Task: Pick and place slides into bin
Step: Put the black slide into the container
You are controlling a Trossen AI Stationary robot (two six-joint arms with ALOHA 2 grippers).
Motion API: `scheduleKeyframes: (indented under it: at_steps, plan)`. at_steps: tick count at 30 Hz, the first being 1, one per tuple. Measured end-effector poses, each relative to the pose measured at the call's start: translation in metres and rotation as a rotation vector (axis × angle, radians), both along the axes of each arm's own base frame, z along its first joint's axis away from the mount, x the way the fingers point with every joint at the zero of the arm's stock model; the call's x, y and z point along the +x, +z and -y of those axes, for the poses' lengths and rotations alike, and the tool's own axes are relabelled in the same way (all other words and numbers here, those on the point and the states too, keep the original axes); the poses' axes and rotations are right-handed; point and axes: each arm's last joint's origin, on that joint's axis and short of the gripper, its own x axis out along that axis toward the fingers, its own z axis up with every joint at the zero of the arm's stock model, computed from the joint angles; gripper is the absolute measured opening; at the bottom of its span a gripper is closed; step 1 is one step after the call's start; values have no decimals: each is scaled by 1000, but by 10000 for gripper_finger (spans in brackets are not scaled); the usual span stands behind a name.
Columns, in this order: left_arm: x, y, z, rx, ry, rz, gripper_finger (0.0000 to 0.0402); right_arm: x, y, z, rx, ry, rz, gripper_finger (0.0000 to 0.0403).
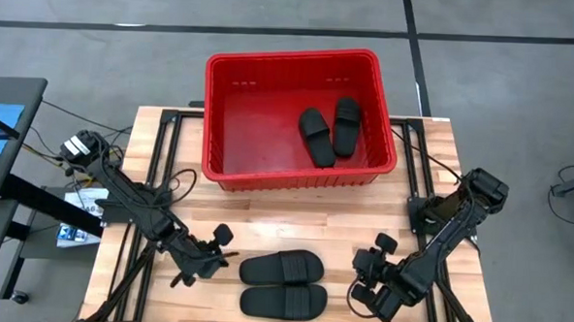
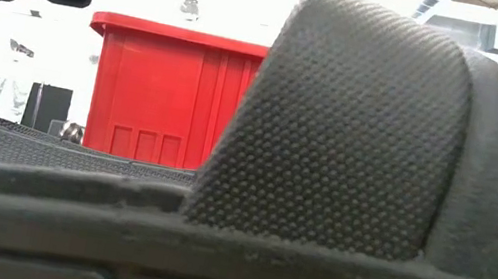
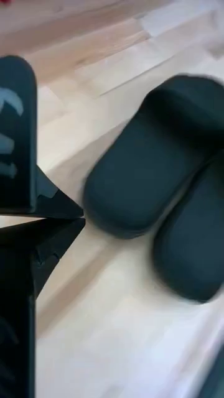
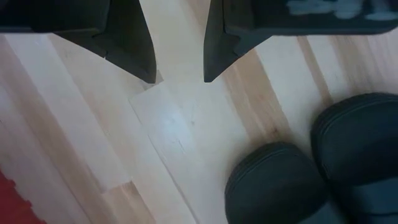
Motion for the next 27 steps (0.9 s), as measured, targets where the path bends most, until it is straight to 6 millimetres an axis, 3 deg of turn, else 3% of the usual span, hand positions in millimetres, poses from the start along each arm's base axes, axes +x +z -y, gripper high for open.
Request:
scheduleKeyframes:
  at_steps: [7,13,22,27]
  plan:
    - [2,7,-3,176,-3,48,5,0,0,0,8,-7,6,124]
    - [4,8,-7,339,27,124,43,0,0,0,9,-7,6,124]
    - [7,7,0,385,-189,143,111,0,0,0,8,-7,6,124]
    - [9,-9,9,463,-298,111,125,0,0,0,8,-7,6,124]
